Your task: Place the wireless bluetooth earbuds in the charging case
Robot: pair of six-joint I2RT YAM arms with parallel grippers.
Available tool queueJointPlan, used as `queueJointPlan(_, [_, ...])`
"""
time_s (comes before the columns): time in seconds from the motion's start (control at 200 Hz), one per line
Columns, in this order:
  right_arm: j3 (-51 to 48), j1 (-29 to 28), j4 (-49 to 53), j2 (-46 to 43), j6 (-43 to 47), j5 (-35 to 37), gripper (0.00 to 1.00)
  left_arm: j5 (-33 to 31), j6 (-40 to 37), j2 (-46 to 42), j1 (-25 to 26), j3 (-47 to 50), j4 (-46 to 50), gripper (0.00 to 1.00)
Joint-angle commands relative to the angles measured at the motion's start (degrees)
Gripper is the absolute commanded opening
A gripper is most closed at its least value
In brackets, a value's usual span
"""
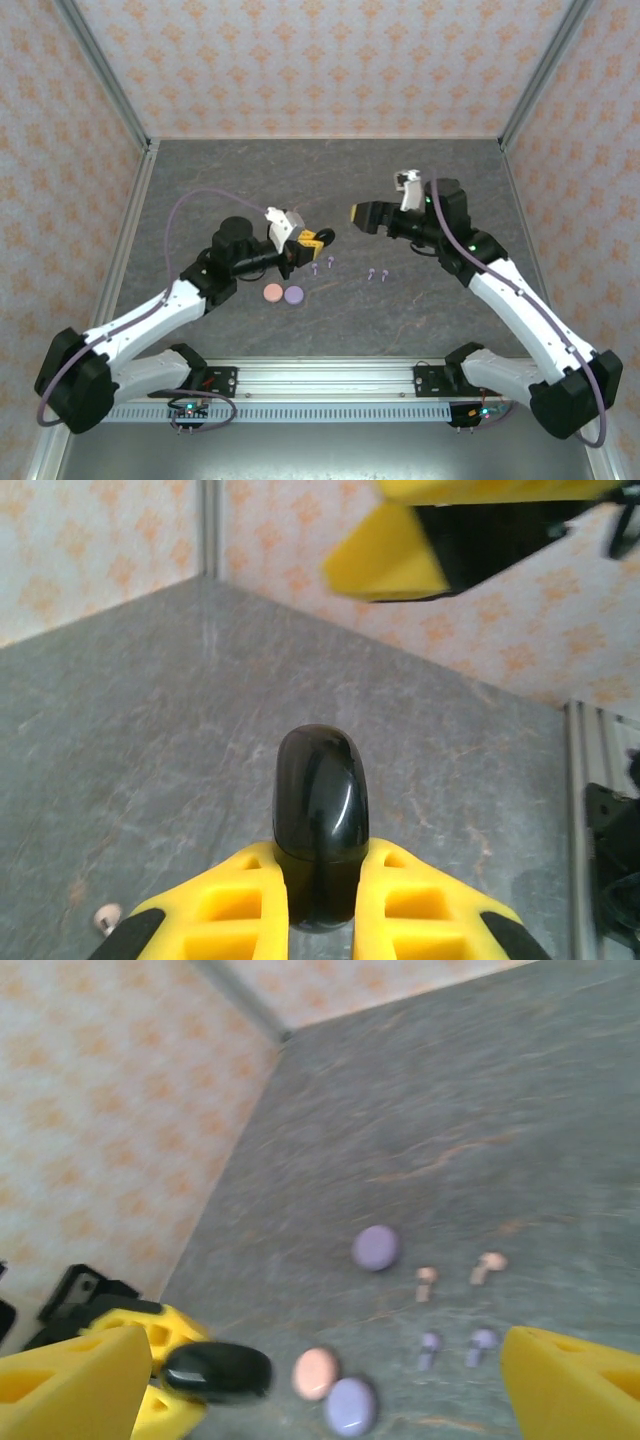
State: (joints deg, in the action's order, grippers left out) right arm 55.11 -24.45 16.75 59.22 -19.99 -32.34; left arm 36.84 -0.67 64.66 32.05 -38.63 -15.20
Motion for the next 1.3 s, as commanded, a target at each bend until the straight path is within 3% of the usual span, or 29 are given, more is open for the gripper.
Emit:
queueJointPlan(0.0, [-4.8, 3.6, -2.2, -3.3, -6.5, 4.6, 0.92, 0.3, 3.8, 5.7, -4.2, -4.7, 1.9, 0.00])
queueJointPlan(0.165, [-10.7, 7.1, -3.3, -5.9, -8.9, 5.0, 0.94, 2.2, 6.2, 19.4, -10.2, -15.4, 9.7, 0.00])
queueJointPlan(0.34, [-13.0, 7.9, -3.0, -6.4, -8.5, 4.9, 0.94, 0.1, 6.8, 35.2, -12.2, -30.5, 24.0, 0.00])
queueJointPlan(0.621, [-13.2, 8.5, -1.5, -6.2, -6.6, 4.9, 0.94, 0.5, 9.1, 50.1, -12.4, -40.6, 25.7, 0.00])
queueJointPlan(0.956, [-13.0, 8.6, -0.4, -5.8, -5.2, 3.7, 0.94, 0.7, 11.1, 55.9, -12.4, -43.5, 25.1, 0.00])
queueJointPlan(1.101, [-11.9, 8.6, 1.4, -4.9, -4.7, 3.2, 0.99, -0.9, 10.6, 56.0, -12.4, -43.1, 25.7, 0.15])
queueJointPlan(1.296, [-9.9, 8.6, 5.8, -4.3, -3.1, 5.2, 0.99, -3.5, 10.6, 53.2, -13.0, -41.0, 24.0, 0.24])
